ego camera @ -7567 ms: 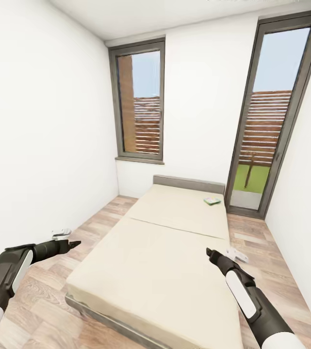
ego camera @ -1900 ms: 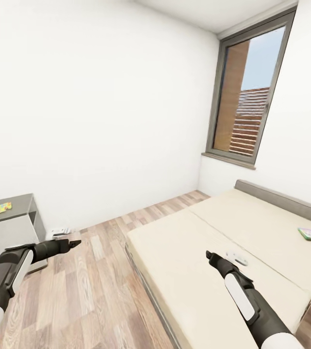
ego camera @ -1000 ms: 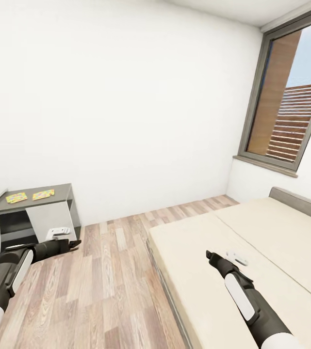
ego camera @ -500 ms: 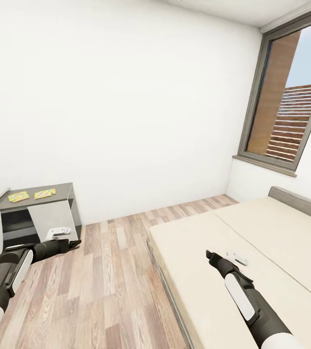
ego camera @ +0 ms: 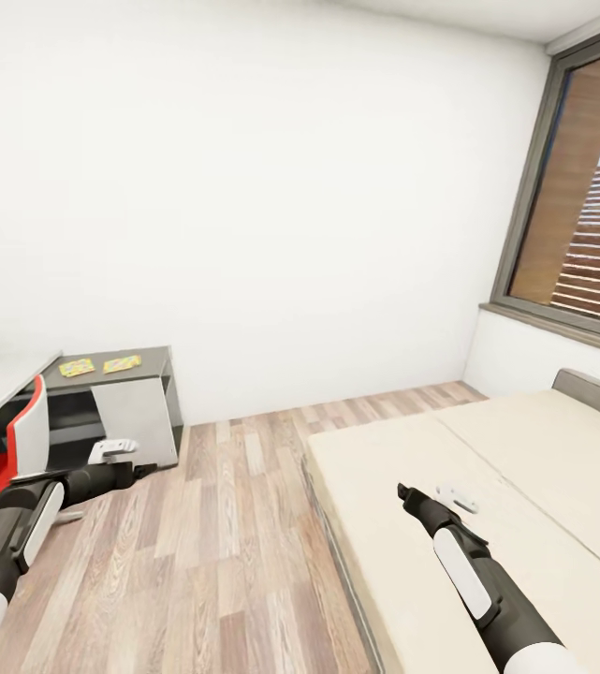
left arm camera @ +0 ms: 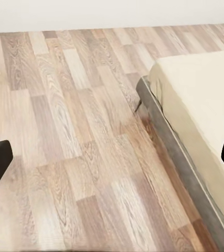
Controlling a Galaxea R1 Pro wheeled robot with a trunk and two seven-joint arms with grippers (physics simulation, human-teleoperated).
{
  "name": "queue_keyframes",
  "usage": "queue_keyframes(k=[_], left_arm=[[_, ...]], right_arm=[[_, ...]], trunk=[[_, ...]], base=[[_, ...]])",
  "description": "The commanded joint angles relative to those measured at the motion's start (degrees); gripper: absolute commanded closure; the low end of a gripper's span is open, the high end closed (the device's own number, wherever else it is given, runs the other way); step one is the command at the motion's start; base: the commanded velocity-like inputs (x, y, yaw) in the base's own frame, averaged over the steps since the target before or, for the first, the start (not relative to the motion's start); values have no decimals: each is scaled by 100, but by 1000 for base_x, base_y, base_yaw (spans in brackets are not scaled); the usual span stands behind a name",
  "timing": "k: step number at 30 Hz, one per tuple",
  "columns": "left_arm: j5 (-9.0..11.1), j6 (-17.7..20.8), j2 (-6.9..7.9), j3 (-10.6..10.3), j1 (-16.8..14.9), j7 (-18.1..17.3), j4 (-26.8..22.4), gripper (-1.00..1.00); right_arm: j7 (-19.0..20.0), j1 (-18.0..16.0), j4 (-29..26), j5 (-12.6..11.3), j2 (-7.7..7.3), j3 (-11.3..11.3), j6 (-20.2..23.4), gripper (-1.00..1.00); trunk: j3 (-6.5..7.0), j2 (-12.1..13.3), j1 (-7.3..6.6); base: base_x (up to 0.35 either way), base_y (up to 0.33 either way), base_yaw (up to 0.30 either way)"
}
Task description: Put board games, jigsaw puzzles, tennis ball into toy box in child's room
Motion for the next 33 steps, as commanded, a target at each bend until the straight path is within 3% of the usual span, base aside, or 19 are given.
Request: queue_keyframes(k=[1,33], left_arm=[[54,51,-3,7,-3,6,0,-100],[54,51,-8,8,-3,-20,0,-100]], right_arm=[[-49,0,-11,-42,-8,23,12,-100],[-47,0,-11,-33,-8,23,12,-100]], trunk=[[-3,-4,2],[-3,-4,2]], base=[[-7,-9,190],[-1,-89,64]])
